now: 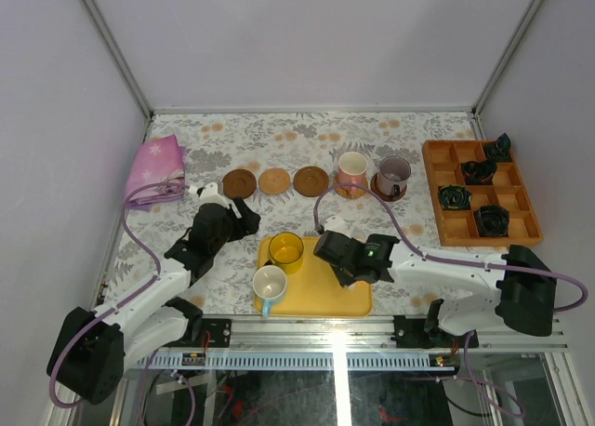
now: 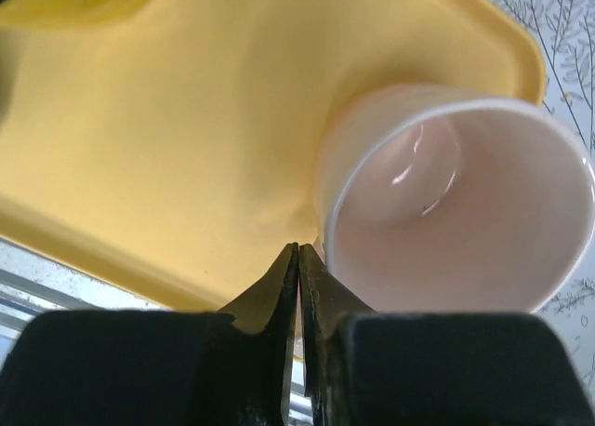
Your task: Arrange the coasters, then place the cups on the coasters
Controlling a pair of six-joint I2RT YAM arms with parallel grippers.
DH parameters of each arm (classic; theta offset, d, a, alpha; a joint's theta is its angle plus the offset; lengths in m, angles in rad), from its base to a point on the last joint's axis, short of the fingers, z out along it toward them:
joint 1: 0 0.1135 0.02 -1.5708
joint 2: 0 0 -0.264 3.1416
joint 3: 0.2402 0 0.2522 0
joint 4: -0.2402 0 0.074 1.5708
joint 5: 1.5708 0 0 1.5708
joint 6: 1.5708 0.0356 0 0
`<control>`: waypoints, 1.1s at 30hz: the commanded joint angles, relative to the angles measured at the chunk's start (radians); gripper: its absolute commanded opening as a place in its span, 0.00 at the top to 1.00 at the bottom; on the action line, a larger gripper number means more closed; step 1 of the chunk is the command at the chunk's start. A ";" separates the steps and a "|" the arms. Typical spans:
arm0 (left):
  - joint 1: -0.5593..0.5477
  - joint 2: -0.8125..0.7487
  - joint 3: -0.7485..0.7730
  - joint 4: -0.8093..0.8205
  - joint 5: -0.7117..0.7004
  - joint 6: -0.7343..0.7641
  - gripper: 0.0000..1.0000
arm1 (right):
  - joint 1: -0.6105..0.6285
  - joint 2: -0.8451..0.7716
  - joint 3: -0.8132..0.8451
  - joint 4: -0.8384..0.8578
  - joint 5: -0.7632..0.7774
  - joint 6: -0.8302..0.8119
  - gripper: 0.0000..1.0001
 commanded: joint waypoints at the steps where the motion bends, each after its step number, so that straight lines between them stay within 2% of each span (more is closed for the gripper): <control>1: -0.006 -0.018 0.002 0.012 -0.001 -0.015 0.30 | 0.009 -0.082 -0.009 -0.108 0.033 0.041 0.87; 3: -0.006 -0.016 0.004 0.012 0.001 -0.016 0.30 | 0.009 -0.119 -0.007 -0.111 0.039 0.043 0.76; 6: -0.006 -0.016 0.008 0.010 0.000 -0.015 0.30 | 0.011 -0.173 0.006 -0.112 0.048 0.038 0.65; 14: -0.008 -0.020 0.017 0.005 -0.004 -0.009 0.30 | 0.012 -0.285 0.079 -0.198 0.093 0.064 0.43; 17: -0.006 -0.011 0.016 0.011 -0.003 -0.009 0.30 | 0.012 -0.283 0.095 -0.261 0.123 0.123 0.28; 20: -0.007 0.000 0.015 0.017 -0.001 -0.009 0.30 | 0.011 -0.258 0.083 -0.300 0.139 0.173 0.18; 21: -0.007 0.002 0.016 0.018 0.000 -0.007 0.30 | 0.011 -0.250 0.074 -0.310 0.145 0.191 0.05; 22: -0.006 0.003 0.014 0.018 -0.001 -0.006 0.30 | 0.011 -0.244 0.065 -0.315 0.149 0.209 0.00; 26: -0.006 0.003 0.008 0.025 -0.003 -0.004 0.30 | 0.011 -0.246 0.016 -0.274 0.138 0.255 0.01; 33: -0.007 0.010 0.005 0.027 0.000 -0.005 0.30 | 0.012 -0.215 -0.079 -0.099 0.087 0.267 0.01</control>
